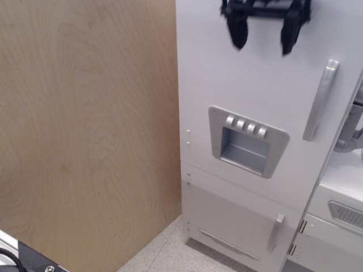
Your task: Close fridge
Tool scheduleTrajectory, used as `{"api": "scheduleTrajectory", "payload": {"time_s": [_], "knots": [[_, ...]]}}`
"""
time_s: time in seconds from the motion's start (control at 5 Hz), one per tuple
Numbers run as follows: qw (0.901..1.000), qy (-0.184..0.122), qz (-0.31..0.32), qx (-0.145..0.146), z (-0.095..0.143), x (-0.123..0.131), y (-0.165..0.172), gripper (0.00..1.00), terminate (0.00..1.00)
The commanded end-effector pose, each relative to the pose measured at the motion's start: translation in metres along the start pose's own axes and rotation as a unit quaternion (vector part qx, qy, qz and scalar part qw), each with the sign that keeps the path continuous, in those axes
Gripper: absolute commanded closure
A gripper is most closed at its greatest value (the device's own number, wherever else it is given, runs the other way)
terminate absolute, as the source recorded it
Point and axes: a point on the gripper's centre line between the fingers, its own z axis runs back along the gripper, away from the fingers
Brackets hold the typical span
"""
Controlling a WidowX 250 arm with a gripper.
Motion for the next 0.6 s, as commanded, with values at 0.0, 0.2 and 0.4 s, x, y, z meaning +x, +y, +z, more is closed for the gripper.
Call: {"api": "scheduleTrajectory", "payload": {"time_s": [0.0,0.2,0.4], "knots": [[0.9977,-0.023,-0.063,-0.008,0.0382,-0.0444,0.0103,0.0,0.0],[0.9977,-0.023,-0.063,-0.008,0.0382,-0.0444,0.0103,0.0,0.0],[0.9977,-0.023,-0.063,-0.008,0.0382,-0.0444,0.0103,0.0,1.0]]}}
